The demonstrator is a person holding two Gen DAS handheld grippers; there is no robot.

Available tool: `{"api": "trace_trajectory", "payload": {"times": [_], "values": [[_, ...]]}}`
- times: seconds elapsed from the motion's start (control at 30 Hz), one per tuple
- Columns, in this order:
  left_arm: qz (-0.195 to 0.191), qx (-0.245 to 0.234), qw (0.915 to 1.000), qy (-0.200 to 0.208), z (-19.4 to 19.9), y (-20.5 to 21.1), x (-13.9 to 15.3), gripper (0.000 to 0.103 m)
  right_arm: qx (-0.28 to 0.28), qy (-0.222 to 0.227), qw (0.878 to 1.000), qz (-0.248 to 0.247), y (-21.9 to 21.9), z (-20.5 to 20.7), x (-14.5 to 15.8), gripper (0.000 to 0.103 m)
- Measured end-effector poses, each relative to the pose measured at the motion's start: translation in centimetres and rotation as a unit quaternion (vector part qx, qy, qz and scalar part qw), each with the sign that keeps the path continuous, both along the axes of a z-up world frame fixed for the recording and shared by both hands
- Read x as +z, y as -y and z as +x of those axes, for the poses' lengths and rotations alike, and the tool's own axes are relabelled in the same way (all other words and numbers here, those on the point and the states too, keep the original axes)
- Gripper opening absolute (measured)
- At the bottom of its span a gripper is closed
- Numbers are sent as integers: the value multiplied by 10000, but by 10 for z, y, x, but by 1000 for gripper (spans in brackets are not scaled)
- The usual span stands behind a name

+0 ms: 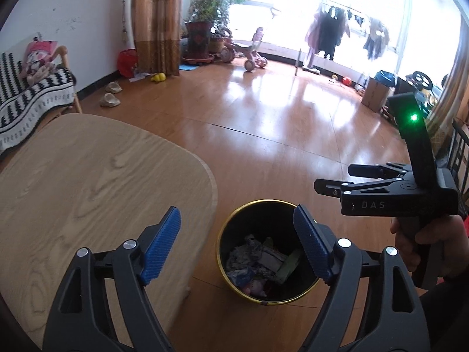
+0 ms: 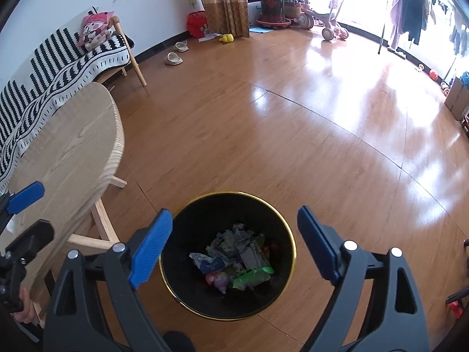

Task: Collect trash
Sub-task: 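Move both open tools back over the table toward the remaining items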

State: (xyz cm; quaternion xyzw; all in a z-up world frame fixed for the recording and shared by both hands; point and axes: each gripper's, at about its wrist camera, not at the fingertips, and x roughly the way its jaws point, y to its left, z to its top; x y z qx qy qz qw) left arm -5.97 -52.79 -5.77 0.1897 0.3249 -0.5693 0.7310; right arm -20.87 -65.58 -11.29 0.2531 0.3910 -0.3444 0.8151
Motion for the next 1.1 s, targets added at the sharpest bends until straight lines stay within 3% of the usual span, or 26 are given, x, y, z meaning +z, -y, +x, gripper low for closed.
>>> {"api": "trace_trajectory", "payload": {"times": [0.23, 0.43, 0.63, 0.73, 0.8, 0.93, 1.1], "values": [[-180, 744, 9970, 119, 47, -57, 26, 83, 485, 232, 9985, -44, -37, 64, 16, 85], [-269, 1964, 9801, 68, 111, -143, 41, 85, 1309, 382, 9907, -16, -104, 154, 28, 85], [-170, 3228, 9463, -67, 173, -254, 42, 86, 2189, 373, 9750, 45, -196, 250, 39, 85], [-23, 3833, 9236, -76, 196, -308, 44, 86, 2562, 379, 9659, 29, -242, 288, 46, 85], [-121, 4268, 9041, -196, 213, -349, 49, 86, 2785, 351, 9598, 4, -271, 309, 49, 85], [-256, 4871, 8724, -325, 235, -415, 52, 87, 3231, 279, 9459, -99, -333, 343, 51, 86], [-149, 5317, 8461, -351, 249, -469, 46, 87, 3649, 173, 9308, -108, -399, 384, 45, 88]]}}
